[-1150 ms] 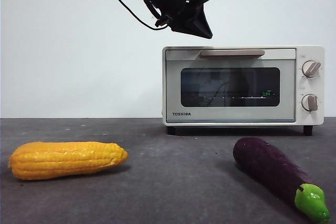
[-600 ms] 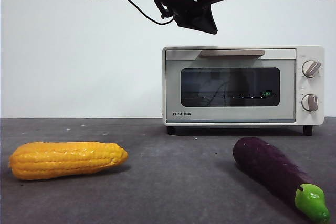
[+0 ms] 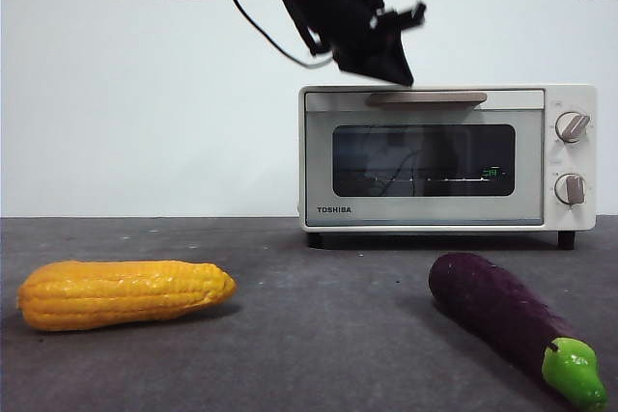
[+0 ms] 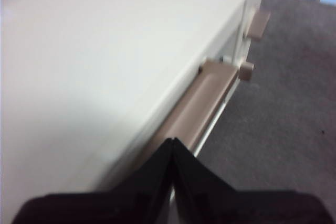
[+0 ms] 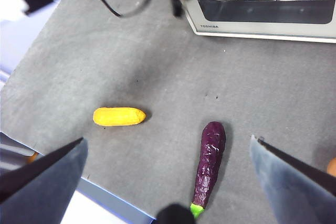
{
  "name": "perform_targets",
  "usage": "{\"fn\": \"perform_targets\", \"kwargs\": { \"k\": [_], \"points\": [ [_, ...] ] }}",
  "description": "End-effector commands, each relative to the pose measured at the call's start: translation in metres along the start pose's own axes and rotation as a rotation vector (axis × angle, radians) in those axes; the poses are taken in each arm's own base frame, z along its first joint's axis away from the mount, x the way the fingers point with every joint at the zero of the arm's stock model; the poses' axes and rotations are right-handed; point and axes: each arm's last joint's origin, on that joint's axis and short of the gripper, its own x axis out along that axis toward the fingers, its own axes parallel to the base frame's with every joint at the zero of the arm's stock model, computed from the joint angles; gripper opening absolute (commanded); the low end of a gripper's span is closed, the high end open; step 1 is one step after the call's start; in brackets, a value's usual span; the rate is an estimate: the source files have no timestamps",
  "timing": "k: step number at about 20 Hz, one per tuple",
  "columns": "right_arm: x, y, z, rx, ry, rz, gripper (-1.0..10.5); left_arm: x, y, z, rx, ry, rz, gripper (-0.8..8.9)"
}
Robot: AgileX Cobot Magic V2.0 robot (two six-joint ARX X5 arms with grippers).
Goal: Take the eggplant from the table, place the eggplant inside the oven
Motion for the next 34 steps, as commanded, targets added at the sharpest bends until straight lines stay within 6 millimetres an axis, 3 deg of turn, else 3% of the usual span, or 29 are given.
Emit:
{"fn": "perform_targets", "kwargs": {
  "k": [1,10,13,25,30,34],
  "points": [
    [-0.001,0.001,0.001,-0.016,-0.006,0.004,5.7,0.016,-0.002,-0.017,-0.003,0.063,-0.014,-0.06],
    [-0.001,0.001,0.001,-0.028,-0.011,0.011,5.7,0.032,-0.013,-0.035,-0.023,0.15,-0.06,-0.06],
    [-0.001,0.001,0.002,-0.033,-0.014,0.011,5.6,0.041,-0.028,-0.041,-0.018,0.191,-0.097,-0.06],
    [0.001,0.0,0.004,-0.044,-0.026,0.01,5.6,0.05,-0.102,-0.03,0.004,0.184,-0.263,-0.06],
    [0.005,-0.003,0.007,-0.035,-0.013,0.009,5.6,0.05,-0.122,-0.028,0.025,0.18,-0.295,-0.06],
    [0.006,-0.004,0.007,-0.032,-0.009,0.01,5.6,0.05,-0.123,-0.027,0.026,0.182,-0.296,-0.06]
  ]
}}
